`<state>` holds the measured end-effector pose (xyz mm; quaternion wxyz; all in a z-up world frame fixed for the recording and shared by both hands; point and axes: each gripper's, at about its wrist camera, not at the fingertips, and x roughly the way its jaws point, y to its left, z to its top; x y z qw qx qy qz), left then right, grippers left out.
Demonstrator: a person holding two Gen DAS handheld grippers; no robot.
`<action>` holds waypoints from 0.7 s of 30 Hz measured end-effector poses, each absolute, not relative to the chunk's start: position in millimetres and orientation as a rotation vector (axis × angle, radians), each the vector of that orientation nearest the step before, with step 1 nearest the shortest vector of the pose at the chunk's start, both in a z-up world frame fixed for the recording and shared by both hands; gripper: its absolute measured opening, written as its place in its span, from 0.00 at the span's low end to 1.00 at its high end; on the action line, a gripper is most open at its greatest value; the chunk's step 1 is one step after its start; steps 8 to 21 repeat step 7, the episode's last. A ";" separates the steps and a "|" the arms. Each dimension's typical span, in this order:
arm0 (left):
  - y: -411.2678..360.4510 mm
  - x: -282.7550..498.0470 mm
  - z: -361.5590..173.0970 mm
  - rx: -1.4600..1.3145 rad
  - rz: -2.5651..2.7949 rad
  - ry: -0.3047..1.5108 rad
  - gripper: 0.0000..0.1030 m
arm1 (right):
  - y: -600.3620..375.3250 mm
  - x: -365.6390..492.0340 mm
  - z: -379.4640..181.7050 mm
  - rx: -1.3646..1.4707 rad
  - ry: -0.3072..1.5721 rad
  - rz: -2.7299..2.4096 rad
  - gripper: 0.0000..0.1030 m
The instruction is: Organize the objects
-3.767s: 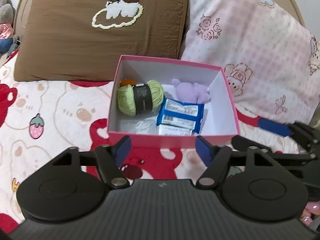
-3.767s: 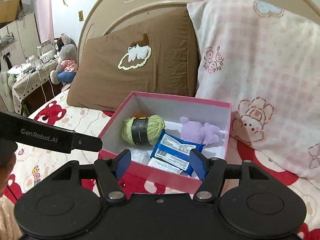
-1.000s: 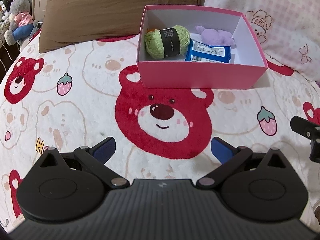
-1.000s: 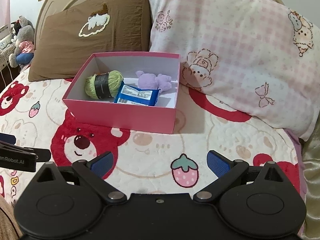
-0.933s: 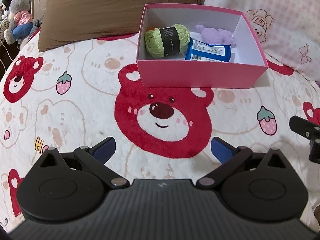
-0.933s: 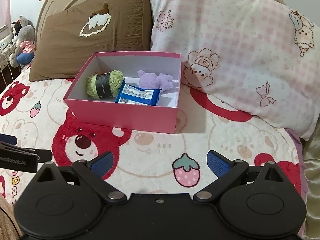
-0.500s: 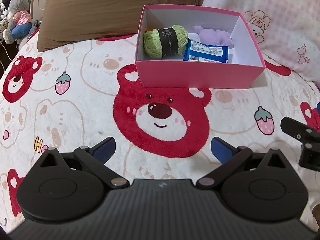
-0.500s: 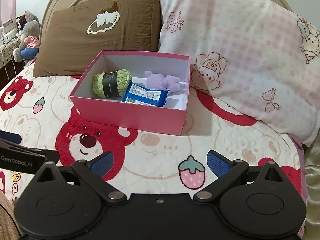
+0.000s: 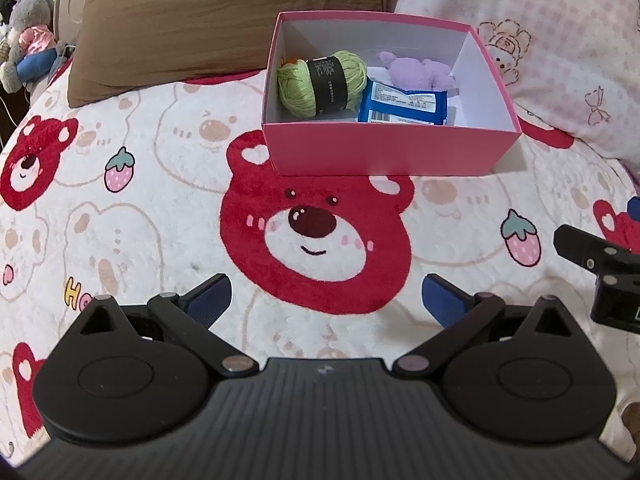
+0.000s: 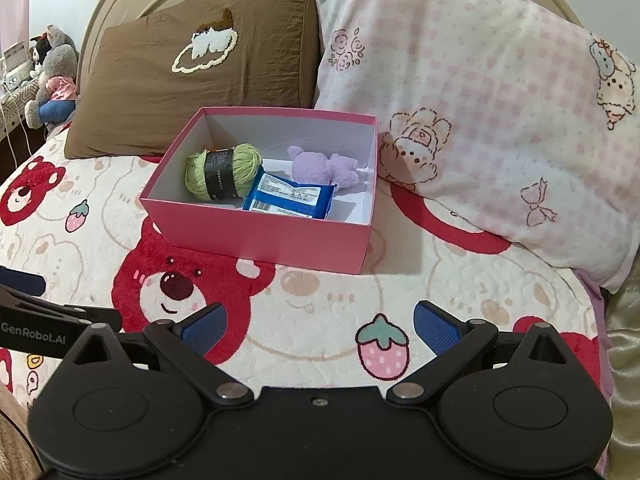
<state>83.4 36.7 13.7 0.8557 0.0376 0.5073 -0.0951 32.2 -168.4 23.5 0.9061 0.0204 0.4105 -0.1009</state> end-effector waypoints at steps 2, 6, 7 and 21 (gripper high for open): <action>37.7 84.0 14.0 0.079 -0.201 1.066 1.00 | -168.5 32.4 23.6 0.041 0.849 -0.208 0.98; 39.2 85.2 13.6 0.073 -0.201 1.071 1.00 | -167.3 31.5 24.1 0.037 0.851 -0.208 0.98; 40.1 86.7 13.3 0.073 -0.200 1.073 1.00 | -167.5 31.3 24.5 0.036 0.850 -0.209 0.98; 40.1 86.7 13.3 0.073 -0.200 1.073 1.00 | -167.5 31.3 24.5 0.036 0.850 -0.209 0.98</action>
